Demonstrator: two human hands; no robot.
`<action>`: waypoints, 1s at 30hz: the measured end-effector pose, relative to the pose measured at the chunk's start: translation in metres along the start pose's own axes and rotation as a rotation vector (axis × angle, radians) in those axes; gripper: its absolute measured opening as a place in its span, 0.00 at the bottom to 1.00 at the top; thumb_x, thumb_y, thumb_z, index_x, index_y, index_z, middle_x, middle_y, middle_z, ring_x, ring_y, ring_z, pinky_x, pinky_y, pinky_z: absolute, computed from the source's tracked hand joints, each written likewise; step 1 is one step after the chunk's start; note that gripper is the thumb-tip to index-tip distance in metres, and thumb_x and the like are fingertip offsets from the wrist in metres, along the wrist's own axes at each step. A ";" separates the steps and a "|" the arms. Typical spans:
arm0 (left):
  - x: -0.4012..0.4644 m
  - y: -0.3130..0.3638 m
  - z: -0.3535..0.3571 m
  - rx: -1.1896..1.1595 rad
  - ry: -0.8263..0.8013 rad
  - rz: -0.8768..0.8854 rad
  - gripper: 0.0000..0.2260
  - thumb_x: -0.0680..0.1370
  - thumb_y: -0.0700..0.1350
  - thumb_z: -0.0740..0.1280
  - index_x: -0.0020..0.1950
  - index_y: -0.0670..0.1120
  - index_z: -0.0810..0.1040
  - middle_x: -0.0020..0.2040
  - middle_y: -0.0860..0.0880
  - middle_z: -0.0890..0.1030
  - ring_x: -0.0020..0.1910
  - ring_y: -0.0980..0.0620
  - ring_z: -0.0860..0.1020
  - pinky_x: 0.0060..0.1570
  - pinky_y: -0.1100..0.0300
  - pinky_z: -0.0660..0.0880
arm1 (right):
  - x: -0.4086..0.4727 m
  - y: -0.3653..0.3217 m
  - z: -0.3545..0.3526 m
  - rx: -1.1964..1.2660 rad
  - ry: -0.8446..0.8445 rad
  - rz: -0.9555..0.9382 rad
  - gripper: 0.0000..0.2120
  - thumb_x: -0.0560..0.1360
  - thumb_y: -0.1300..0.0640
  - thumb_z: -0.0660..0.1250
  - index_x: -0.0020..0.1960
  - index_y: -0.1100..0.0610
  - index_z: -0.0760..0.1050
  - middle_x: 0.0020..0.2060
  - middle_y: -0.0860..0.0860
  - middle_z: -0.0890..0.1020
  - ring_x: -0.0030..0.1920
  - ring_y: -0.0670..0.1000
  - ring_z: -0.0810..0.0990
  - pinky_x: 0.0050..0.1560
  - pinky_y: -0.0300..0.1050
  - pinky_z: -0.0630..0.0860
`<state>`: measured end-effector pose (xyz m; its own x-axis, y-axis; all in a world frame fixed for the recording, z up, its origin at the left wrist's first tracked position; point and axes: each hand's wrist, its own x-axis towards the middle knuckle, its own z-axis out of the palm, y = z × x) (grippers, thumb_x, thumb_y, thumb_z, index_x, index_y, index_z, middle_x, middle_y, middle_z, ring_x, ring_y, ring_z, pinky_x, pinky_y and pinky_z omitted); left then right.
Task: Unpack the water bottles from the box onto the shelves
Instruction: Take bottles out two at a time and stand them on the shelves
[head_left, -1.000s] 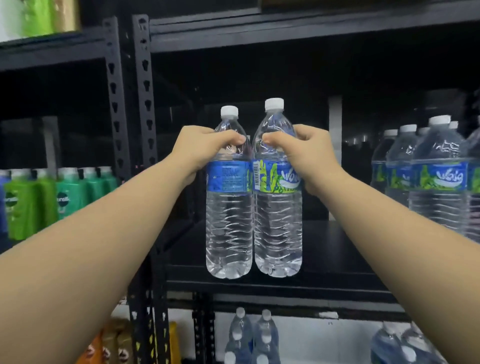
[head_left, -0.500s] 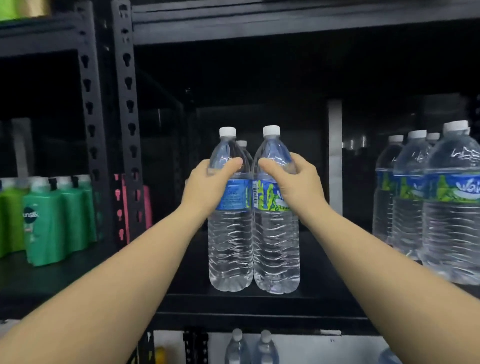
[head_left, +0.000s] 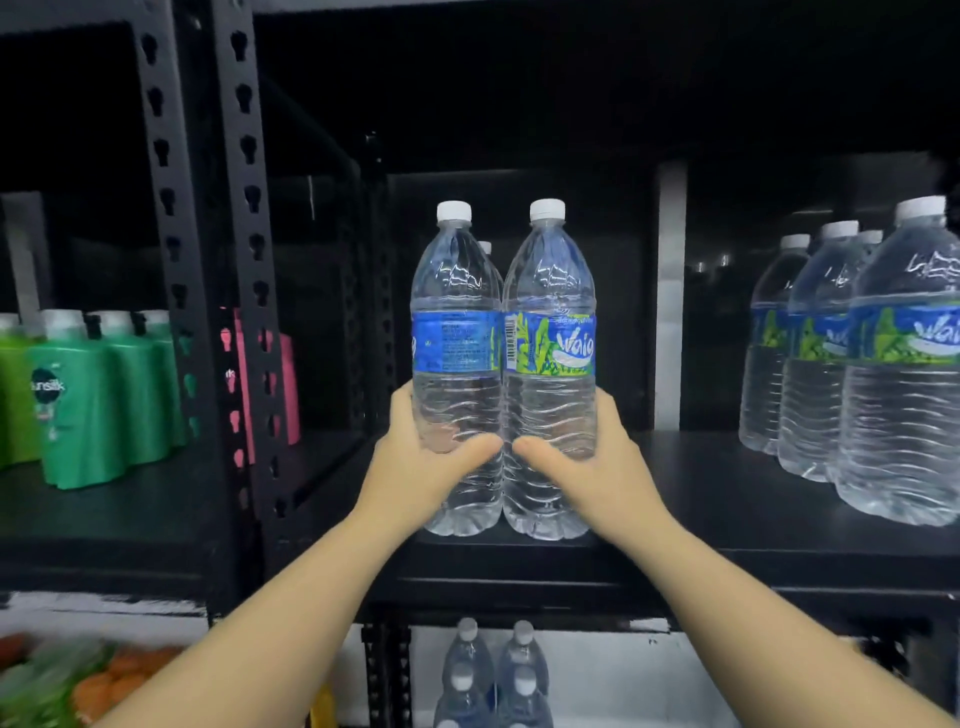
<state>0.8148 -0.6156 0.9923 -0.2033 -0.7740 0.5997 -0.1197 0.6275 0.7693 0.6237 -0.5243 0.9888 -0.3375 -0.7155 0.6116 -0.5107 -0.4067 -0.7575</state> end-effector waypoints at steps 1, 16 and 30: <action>-0.001 -0.005 0.000 0.002 -0.019 -0.008 0.45 0.57 0.62 0.83 0.70 0.66 0.66 0.58 0.65 0.84 0.58 0.66 0.82 0.61 0.57 0.77 | -0.003 0.002 0.000 -0.007 -0.014 0.013 0.38 0.68 0.43 0.82 0.74 0.41 0.68 0.54 0.33 0.85 0.52 0.31 0.82 0.51 0.30 0.74; 0.002 -0.017 -0.009 -0.161 -0.093 -0.155 0.42 0.54 0.54 0.81 0.66 0.51 0.71 0.54 0.49 0.87 0.53 0.53 0.86 0.60 0.47 0.81 | -0.005 0.004 -0.004 0.009 -0.024 0.074 0.28 0.68 0.40 0.82 0.62 0.40 0.73 0.50 0.35 0.86 0.50 0.35 0.84 0.51 0.38 0.77; -0.001 -0.016 -0.005 -0.016 -0.110 -0.123 0.40 0.58 0.58 0.87 0.63 0.55 0.72 0.57 0.54 0.85 0.55 0.60 0.85 0.57 0.56 0.80 | -0.005 0.005 -0.004 0.008 -0.017 0.067 0.26 0.68 0.41 0.82 0.61 0.41 0.74 0.51 0.35 0.86 0.50 0.35 0.84 0.52 0.40 0.78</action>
<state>0.8217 -0.6257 0.9804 -0.2930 -0.8303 0.4740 -0.1351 0.5268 0.8392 0.6199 -0.5205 0.9830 -0.3568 -0.7509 0.5557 -0.4808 -0.3624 -0.7984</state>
